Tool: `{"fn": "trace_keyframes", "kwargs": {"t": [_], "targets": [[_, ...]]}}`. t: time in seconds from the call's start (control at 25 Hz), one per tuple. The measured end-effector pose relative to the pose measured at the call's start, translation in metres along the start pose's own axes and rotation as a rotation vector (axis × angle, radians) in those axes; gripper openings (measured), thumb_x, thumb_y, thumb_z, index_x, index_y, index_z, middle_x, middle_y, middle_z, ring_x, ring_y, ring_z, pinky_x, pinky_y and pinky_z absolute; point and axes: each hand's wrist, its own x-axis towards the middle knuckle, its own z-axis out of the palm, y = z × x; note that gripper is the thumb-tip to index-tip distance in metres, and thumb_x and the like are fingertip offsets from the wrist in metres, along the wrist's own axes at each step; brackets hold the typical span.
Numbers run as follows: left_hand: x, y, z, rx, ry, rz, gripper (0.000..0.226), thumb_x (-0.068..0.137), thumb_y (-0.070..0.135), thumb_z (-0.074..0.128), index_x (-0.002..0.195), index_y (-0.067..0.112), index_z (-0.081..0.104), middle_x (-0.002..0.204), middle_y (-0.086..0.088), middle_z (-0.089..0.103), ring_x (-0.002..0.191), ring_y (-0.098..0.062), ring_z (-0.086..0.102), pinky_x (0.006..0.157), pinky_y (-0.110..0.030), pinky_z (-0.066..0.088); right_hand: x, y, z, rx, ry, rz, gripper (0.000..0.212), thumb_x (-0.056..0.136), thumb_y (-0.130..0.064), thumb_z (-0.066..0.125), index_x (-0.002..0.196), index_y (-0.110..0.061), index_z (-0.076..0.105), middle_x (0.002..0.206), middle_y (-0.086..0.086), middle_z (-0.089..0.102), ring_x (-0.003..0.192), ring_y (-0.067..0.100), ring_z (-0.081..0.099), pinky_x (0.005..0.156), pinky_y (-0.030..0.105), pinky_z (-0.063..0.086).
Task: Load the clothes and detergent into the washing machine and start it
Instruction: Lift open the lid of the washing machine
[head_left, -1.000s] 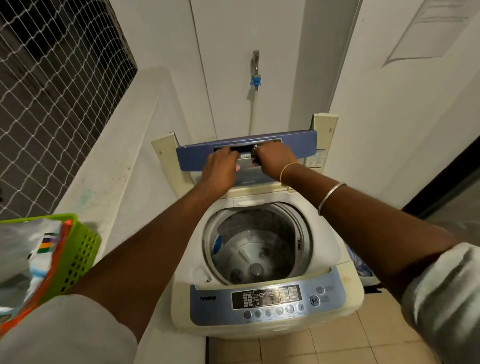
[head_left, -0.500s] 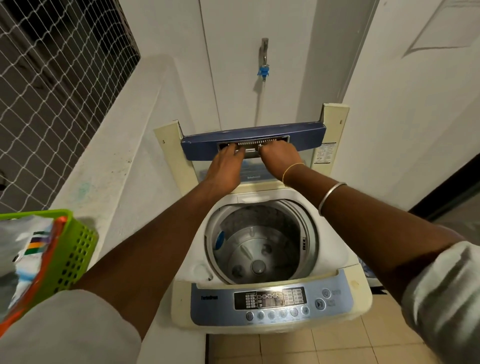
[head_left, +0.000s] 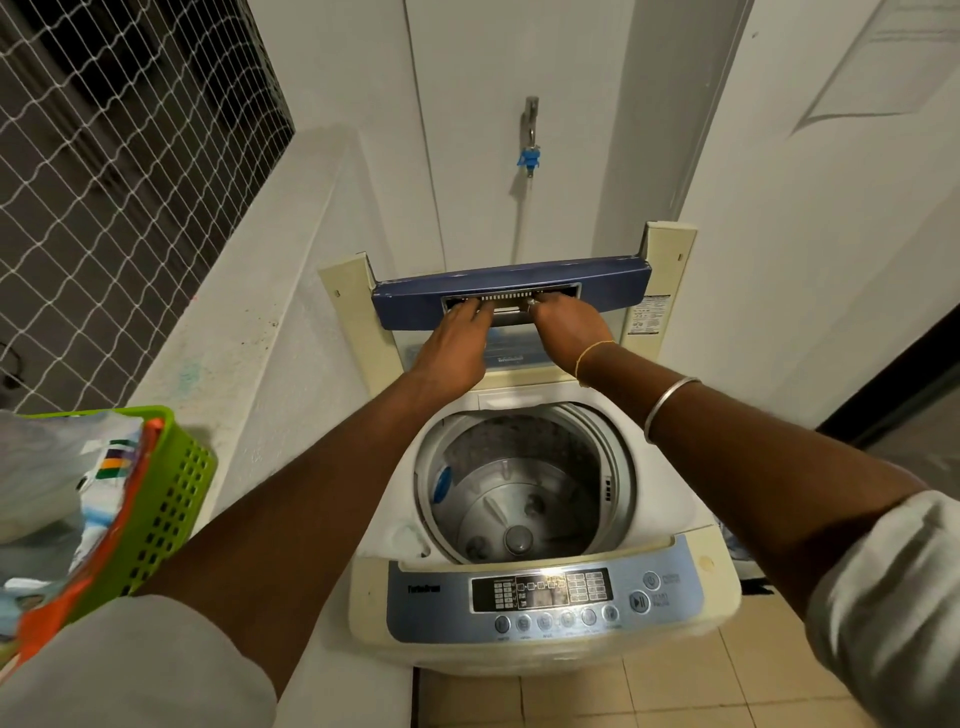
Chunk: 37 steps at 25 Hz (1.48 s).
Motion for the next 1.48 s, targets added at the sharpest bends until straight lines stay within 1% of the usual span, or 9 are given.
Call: {"fn": "trace_keyframes", "kwargs": {"t": [0.16, 0.24, 0.36, 0.52, 0.6, 0.8, 1.08, 1.2, 1.48], "targets": [[-0.019, 0.009, -0.002, -0.047, 0.059, -0.026, 0.061, 0.09, 0.007, 0.066, 0.145, 0.017, 0.041, 0.149, -0.006, 0.044, 0.135, -0.024, 0.044, 0.109, -0.037, 0.042, -0.013, 0.003, 0.002, 0.071, 0.08, -0.02, 0.047, 0.088, -0.009, 0.068, 0.133, -0.014, 0.055, 0.128, 0.013, 0.061, 0.107, 0.031, 0.064, 0.089, 0.038, 0.054], [-0.034, 0.014, 0.002, -0.056, 0.141, -0.027, 0.05, 0.096, 0.013, 0.059, 0.144, 0.014, 0.044, 0.147, -0.007, 0.047, 0.134, -0.023, 0.045, 0.111, -0.036, 0.039, -0.025, 0.002, 0.006, 0.119, 0.131, -0.032, 0.048, 0.093, -0.019, 0.063, 0.138, -0.015, 0.05, 0.139, 0.011, 0.055, 0.121, 0.03, 0.058, 0.095, 0.039, 0.052], [-0.061, 0.02, 0.015, -0.045, 0.167, -0.036, 0.05, 0.101, 0.021, 0.049, 0.149, 0.011, 0.037, 0.154, -0.009, 0.039, 0.144, -0.025, 0.034, 0.12, -0.04, 0.027, -0.048, -0.003, 0.018, 0.132, 0.126, -0.015, 0.054, 0.102, -0.034, 0.045, 0.15, -0.012, 0.034, 0.156, 0.011, 0.035, 0.145, 0.029, 0.031, 0.113, 0.043, 0.035], [-0.102, 0.017, 0.044, 0.02, 0.026, -0.057, 0.058, 0.104, 0.032, 0.036, 0.155, 0.01, 0.02, 0.164, -0.01, 0.017, 0.152, -0.026, 0.012, 0.124, -0.043, 0.011, -0.081, -0.013, 0.049, 0.127, 0.014, -0.021, 0.064, 0.104, -0.043, 0.031, 0.156, -0.011, 0.011, 0.164, 0.011, 0.008, 0.152, 0.026, 0.003, 0.124, 0.041, 0.007], [-0.12, 0.012, 0.058, 0.063, -0.029, -0.072, 0.06, 0.104, 0.038, 0.031, 0.155, 0.009, 0.018, 0.164, -0.012, 0.013, 0.152, -0.029, 0.01, 0.124, -0.044, 0.008, -0.098, -0.021, 0.063, 0.152, -0.034, -0.025, 0.066, 0.104, -0.045, 0.028, 0.157, -0.011, 0.005, 0.164, 0.01, 0.0, 0.152, 0.025, -0.005, 0.123, 0.039, 0.001], [-0.142, -0.002, 0.075, 0.089, -0.101, -0.113, 0.065, 0.103, 0.05, 0.023, 0.157, 0.014, 0.013, 0.166, -0.007, 0.004, 0.153, -0.028, 0.002, 0.123, -0.044, 0.003, -0.125, -0.035, 0.093, 0.167, -0.116, -0.003, 0.07, 0.103, -0.049, 0.024, 0.157, -0.01, 0.004, 0.164, 0.012, 0.0, 0.151, 0.026, -0.007, 0.124, 0.045, 0.009], [-0.161, -0.008, 0.059, 0.017, -0.113, -0.083, 0.063, 0.104, 0.048, 0.022, 0.157, 0.016, 0.01, 0.166, -0.005, 0.001, 0.153, -0.026, -0.001, 0.122, -0.04, -0.002, -0.139, -0.051, 0.091, 0.147, -0.12, 0.019, 0.069, 0.103, -0.05, 0.022, 0.157, -0.011, 0.001, 0.164, 0.01, -0.002, 0.151, 0.026, -0.007, 0.124, 0.043, 0.008], [-0.171, -0.01, 0.054, 0.011, -0.111, -0.064, 0.061, 0.105, 0.045, 0.023, 0.157, 0.015, 0.012, 0.166, -0.006, 0.004, 0.153, -0.026, 0.001, 0.12, -0.036, -0.004, -0.146, -0.06, 0.084, 0.143, -0.119, 0.018, 0.067, 0.103, -0.048, 0.024, 0.157, -0.011, 0.005, 0.164, 0.01, 0.001, 0.152, 0.026, -0.005, 0.124, 0.042, 0.008], [-0.191, -0.004, 0.055, -0.008, -0.12, -0.001, 0.058, 0.106, 0.041, 0.026, 0.155, 0.013, 0.02, 0.164, -0.009, 0.015, 0.152, -0.026, 0.009, 0.124, -0.039, 0.006, -0.176, -0.07, 0.079, 0.127, -0.126, 0.057, 0.067, 0.103, -0.048, 0.026, 0.156, -0.01, 0.012, 0.164, 0.01, 0.006, 0.152, 0.026, 0.0, 0.124, 0.041, 0.009]]}}
